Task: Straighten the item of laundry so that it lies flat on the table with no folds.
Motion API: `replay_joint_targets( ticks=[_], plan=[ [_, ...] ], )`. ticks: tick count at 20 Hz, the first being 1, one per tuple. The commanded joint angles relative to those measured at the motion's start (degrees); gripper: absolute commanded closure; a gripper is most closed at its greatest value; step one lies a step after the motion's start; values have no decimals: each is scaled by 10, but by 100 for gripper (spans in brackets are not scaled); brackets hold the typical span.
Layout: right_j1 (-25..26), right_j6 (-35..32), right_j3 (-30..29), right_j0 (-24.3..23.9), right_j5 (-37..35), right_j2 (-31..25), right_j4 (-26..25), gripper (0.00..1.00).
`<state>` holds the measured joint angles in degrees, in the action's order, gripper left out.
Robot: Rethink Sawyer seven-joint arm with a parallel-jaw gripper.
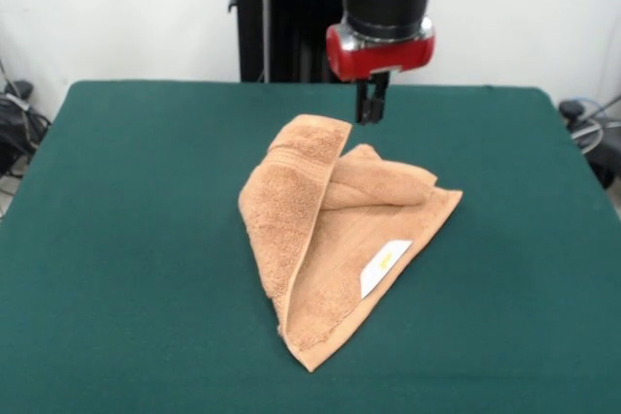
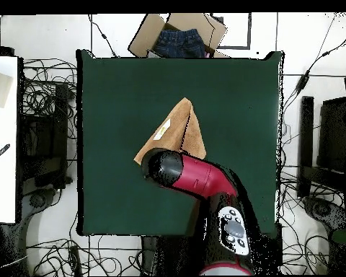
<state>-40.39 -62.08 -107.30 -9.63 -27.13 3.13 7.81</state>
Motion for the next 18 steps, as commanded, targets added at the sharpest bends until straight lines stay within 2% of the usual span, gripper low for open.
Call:
replay_joint_targets(
  ticks=[1, 18],
  plan=[
    [-23, -189, -59, 16, 34, 12, 29, 100],
    [-57, -189, -74, 36, 50, 25, 31, 100]
  ],
)
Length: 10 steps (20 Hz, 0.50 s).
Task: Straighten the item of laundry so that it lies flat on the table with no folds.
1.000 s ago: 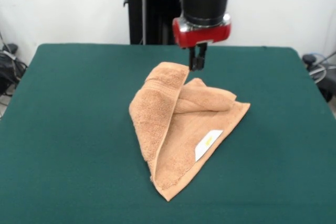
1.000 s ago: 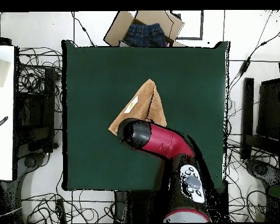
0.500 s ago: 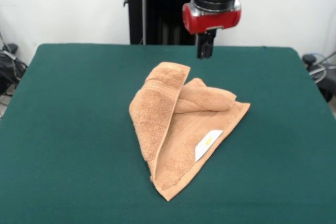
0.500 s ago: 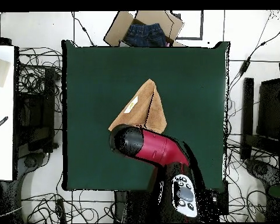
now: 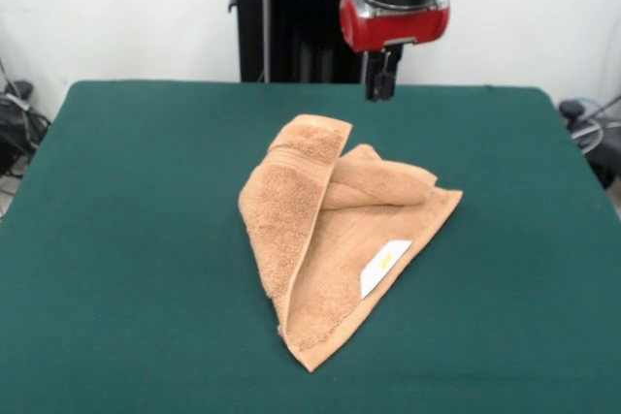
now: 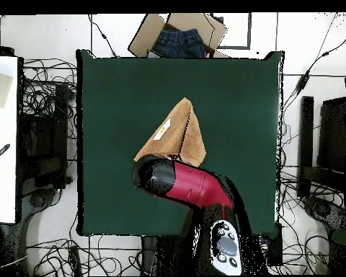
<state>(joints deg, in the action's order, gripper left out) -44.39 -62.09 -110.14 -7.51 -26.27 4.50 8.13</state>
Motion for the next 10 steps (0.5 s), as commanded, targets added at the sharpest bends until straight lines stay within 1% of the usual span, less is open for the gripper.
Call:
replay_joint_targets(
  ticks=[1, 5, 7, 10],
  plan=[
    [-20, -189, -46, 16, 40, 13, 27, 100],
    [-21, -188, -45, 18, 43, 17, 24, 100],
    [-17, -195, -40, 24, 36, 26, 25, 100],
    [-13, -192, -36, 21, 24, 24, 30, 100]
  ],
)
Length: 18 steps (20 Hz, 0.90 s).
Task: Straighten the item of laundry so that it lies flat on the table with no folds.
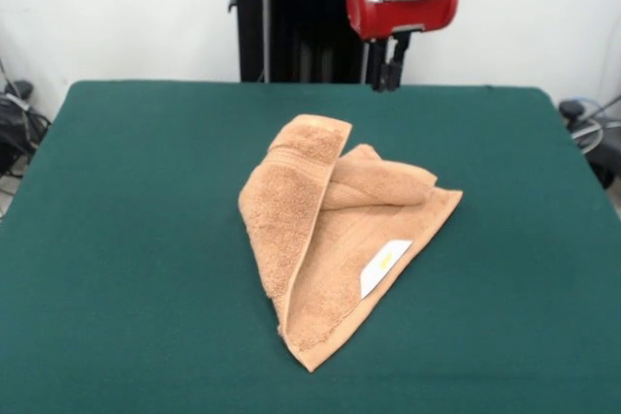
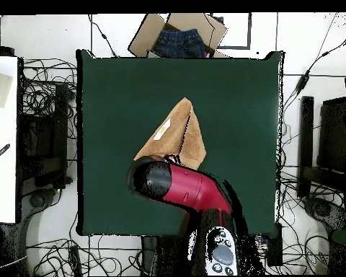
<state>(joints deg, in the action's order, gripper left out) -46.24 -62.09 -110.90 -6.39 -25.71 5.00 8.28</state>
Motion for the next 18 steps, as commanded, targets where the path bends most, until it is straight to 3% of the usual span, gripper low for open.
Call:
replay_joint_targets(
  ticks=[1, 8, 9, 18],
  plan=[
    [7, -190, -27, 7, 15, 17, 30, 100],
    [8, -173, -34, -14, 19, -2, 39, 100],
    [9, -172, -35, -14, 20, -2, 41, 0],
    [15, -159, -40, -24, 20, -14, 41, 0]
  ],
)
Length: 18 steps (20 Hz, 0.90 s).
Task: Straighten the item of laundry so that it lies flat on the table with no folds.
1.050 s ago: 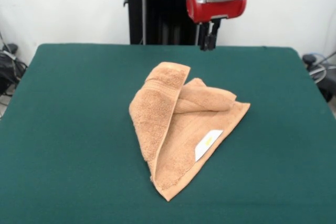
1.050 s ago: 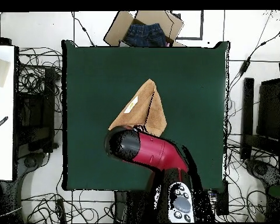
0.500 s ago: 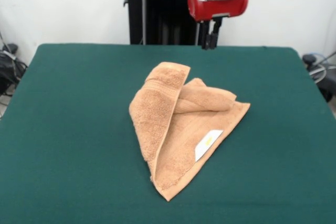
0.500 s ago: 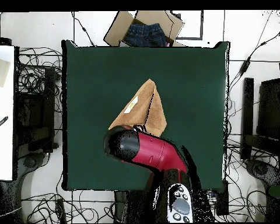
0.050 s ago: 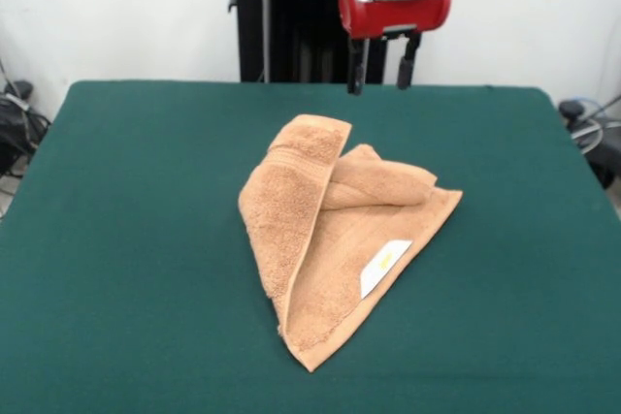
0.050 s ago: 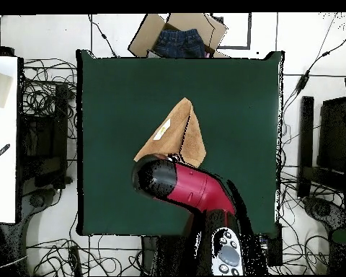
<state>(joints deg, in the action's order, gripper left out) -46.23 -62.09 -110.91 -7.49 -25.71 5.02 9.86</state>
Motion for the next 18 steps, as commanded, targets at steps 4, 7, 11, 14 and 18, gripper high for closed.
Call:
replay_joint_targets(
  ticks=[4, 7, 11, 14, 18],
  plan=[
    [25, -154, -44, -25, 23, -26, 30, 0],
    [52, -131, -38, -45, 25, -48, 25, 0],
    [89, -113, -19, -65, 27, -59, 14, 0],
    [99, -111, -10, -66, 31, -59, 3, 0],
    [118, -103, 8, -65, 27, -58, -8, 0]
  ],
)
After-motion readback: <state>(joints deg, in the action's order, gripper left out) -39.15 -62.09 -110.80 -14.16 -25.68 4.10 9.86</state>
